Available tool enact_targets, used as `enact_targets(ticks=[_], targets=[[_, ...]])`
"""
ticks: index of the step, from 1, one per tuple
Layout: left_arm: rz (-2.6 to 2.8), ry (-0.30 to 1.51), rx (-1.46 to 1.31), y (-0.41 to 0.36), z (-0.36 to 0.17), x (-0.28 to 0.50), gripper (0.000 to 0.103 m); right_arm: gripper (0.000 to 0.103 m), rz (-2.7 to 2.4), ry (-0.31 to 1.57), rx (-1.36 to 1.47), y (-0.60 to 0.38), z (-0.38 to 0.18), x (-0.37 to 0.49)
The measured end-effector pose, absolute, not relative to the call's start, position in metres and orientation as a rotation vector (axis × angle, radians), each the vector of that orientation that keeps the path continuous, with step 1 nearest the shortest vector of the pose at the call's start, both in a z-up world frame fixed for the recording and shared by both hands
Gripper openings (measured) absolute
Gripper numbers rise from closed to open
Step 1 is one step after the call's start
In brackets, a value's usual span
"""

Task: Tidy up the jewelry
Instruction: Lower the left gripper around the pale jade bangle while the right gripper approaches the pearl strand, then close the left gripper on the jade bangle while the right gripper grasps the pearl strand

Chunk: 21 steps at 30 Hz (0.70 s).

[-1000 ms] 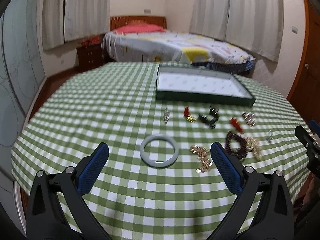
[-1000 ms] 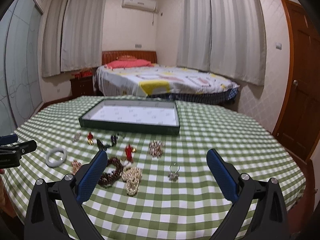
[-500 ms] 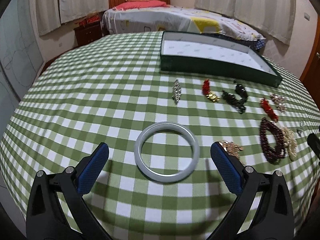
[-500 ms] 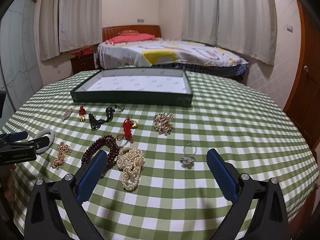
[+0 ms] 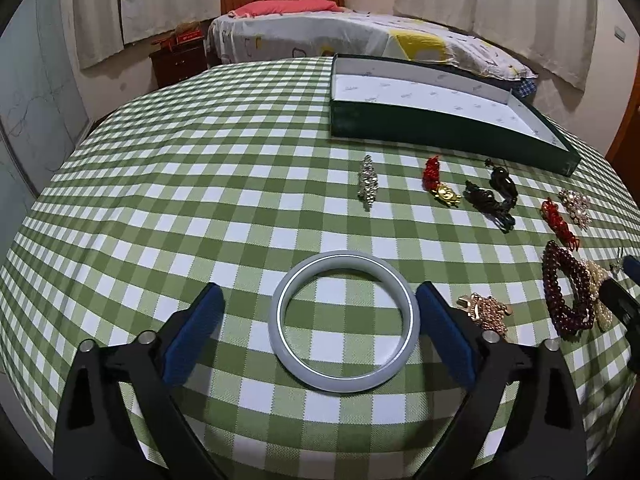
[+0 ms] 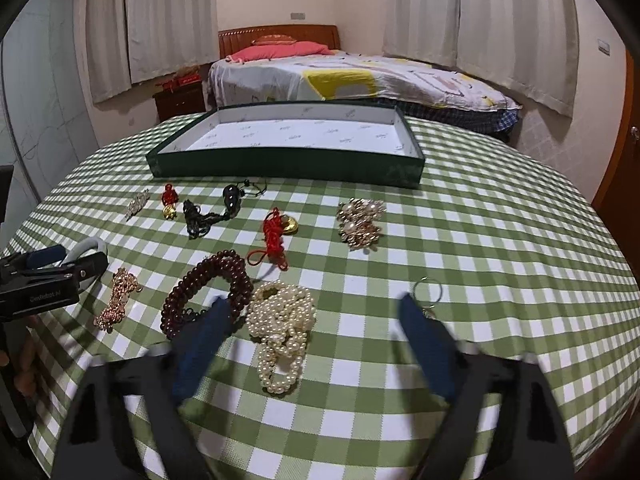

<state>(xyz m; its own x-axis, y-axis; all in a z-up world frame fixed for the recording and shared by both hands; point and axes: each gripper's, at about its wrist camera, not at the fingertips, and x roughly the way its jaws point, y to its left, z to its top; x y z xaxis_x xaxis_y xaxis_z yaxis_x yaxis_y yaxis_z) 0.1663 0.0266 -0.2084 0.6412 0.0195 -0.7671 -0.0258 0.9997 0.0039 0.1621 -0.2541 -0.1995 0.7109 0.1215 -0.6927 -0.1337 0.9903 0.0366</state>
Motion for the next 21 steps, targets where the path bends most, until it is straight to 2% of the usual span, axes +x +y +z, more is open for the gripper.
enact_targets(ticks=[1, 8, 11, 14, 16, 18, 21], targets=[[0.024, 0.871, -0.007, 0.026, -0.208, 0.166, 0.090, 0.067, 0.144, 0.775, -0.015, -0.254, -0.201, 0.163], [-0.013, 0.849, 0.012, 0.017, -0.205, 0.161, 0.073, 0.059, 0.166, 0.798, -0.004, -0.254, -0.206, 0.166], [-0.021, 0.843, 0.013, 0.016, -0.205, 0.160, 0.070, 0.055, 0.179, 0.806, -0.002, -0.253, -0.208, 0.166], [-0.021, 0.840, 0.015, 0.015, -0.205, 0.159, 0.070, 0.046, 0.201, 0.811, 0.013, -0.253, -0.208, 0.166], [-0.021, 0.838, 0.014, 0.015, -0.205, 0.158, 0.070, 0.035, 0.199, 0.811, 0.001, -0.253, -0.209, 0.165], [-0.018, 0.839, 0.018, 0.014, -0.205, 0.158, 0.070, 0.029, 0.207, 0.812, 0.011, -0.254, -0.208, 0.165], [-0.005, 0.837, 0.017, 0.014, -0.205, 0.156, 0.071, 0.027, 0.210, 0.814, 0.017, -0.254, -0.208, 0.165]])
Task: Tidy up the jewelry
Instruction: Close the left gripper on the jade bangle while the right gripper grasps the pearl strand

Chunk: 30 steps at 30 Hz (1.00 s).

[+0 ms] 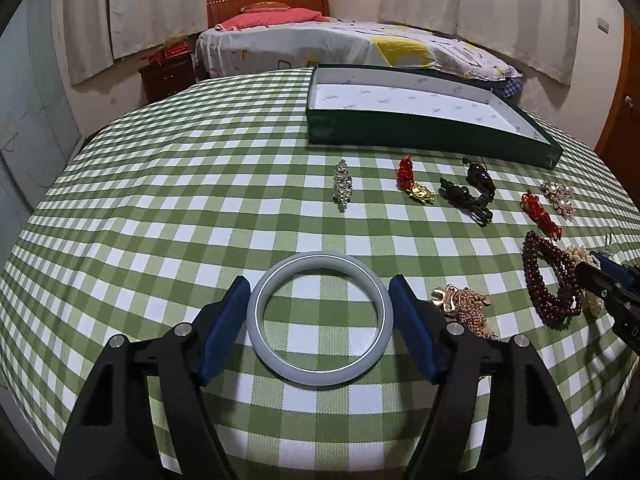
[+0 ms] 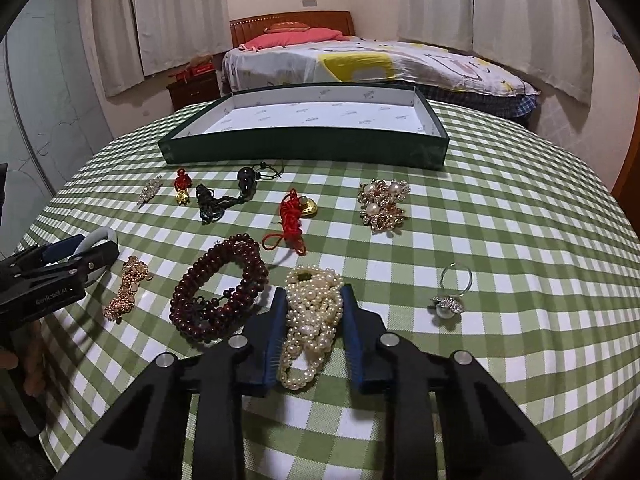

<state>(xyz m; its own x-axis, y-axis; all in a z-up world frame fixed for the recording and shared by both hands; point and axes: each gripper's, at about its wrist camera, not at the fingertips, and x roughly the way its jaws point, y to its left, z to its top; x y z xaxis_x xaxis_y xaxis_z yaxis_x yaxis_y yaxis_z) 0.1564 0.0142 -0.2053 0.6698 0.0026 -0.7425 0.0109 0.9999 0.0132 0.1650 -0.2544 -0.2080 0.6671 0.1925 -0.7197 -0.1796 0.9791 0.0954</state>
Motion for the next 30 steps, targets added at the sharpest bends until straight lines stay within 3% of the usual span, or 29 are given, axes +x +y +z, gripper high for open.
enact_targets(ticks=[18, 30], targets=[[0.020, 0.823, -0.006, 0.020, -0.206, 0.148, 0.069, 0.025, 0.207, 0.807, 0.035, -0.257, -0.206, 0.164], [-0.008, 0.743, 0.014, 0.008, -0.170, 0.149, 0.069, 0.024, 0.214, 0.745, 0.059, -0.263, -0.178, 0.164]])
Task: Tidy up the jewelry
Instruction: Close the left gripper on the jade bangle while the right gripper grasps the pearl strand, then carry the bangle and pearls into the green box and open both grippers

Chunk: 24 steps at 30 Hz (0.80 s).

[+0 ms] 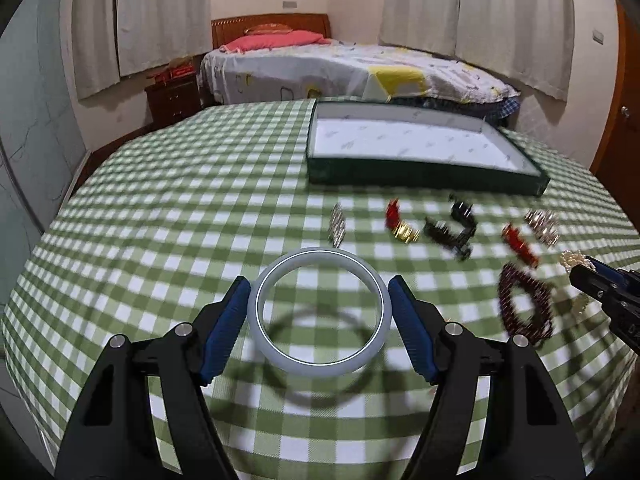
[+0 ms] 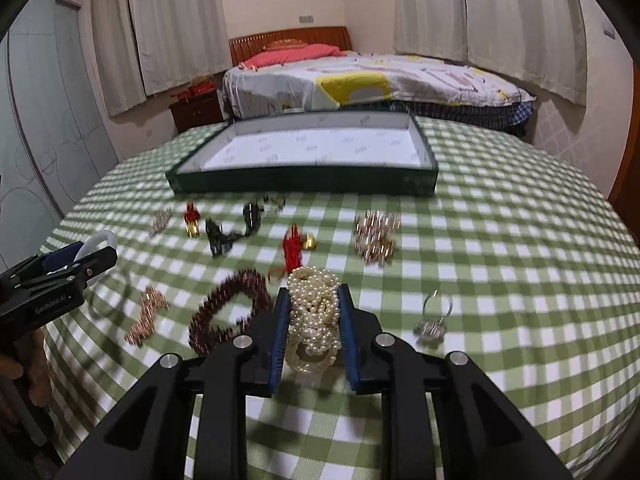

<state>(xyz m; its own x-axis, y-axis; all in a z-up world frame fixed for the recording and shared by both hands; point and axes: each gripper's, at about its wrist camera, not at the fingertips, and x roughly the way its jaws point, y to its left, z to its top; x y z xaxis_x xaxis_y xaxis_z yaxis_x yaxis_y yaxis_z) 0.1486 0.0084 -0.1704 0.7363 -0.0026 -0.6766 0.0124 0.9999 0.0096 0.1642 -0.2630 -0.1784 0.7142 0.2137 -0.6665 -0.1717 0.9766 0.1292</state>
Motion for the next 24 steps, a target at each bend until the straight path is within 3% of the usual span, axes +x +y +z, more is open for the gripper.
enact_targets(ticks=[14, 24], targets=[[-0.095, 0.581, 0.033, -0.030, -0.096, 0.211, 0.069, 0.024, 0.196, 0.566, 0.117, -0.284, -0.108, 0.232], [-0.101, 0.599, 0.024, -0.048, -0.106, 0.299, 0.069, 0.024, 0.161, 0.575, 0.110, -0.291, -0.116, 0.308]])
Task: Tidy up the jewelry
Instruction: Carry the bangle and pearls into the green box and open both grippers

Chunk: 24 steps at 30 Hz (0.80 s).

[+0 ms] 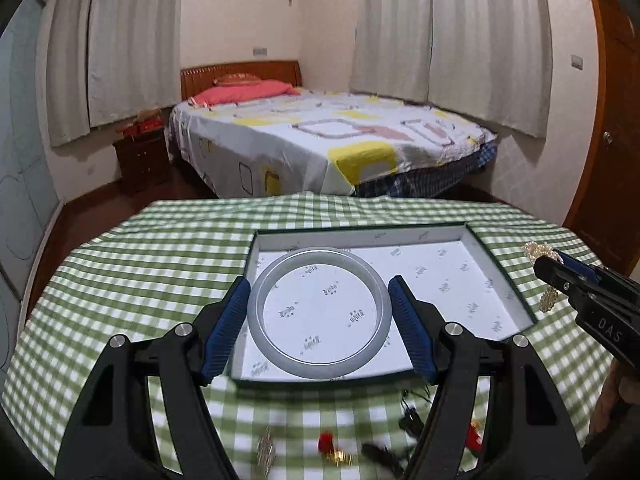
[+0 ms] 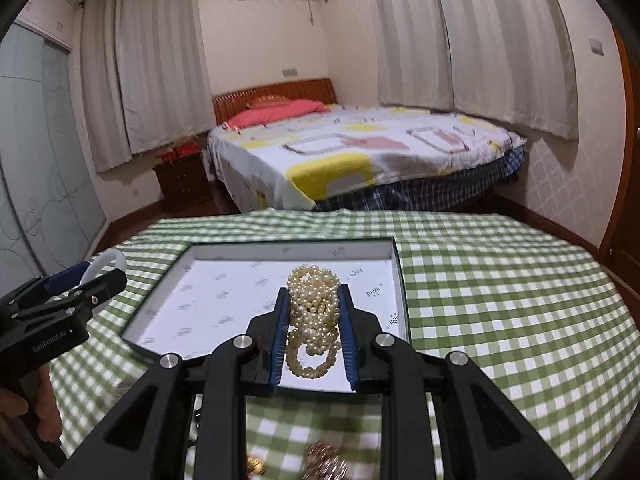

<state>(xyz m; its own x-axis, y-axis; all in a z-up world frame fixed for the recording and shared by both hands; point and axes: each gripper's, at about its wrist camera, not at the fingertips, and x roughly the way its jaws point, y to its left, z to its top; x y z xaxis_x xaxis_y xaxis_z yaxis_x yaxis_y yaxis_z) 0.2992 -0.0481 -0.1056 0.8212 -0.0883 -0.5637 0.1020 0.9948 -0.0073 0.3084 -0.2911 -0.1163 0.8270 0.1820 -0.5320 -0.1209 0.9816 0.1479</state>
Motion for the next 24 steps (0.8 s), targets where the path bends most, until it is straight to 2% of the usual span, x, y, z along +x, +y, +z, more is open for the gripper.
enact_targets(ticks=[10, 24], targets=[[-0.079, 0.818, 0.009, -0.044, -0.177, 0.363, 0.069, 0.024, 0.128, 0.776, 0.097, -0.292, -0.178, 0.359], [-0.077, 0.897, 0.052, -0.049, -0.205, 0.375, 0.069, 0.026, 0.116, 0.852, 0.051, -0.292, -0.195, 0.375]])
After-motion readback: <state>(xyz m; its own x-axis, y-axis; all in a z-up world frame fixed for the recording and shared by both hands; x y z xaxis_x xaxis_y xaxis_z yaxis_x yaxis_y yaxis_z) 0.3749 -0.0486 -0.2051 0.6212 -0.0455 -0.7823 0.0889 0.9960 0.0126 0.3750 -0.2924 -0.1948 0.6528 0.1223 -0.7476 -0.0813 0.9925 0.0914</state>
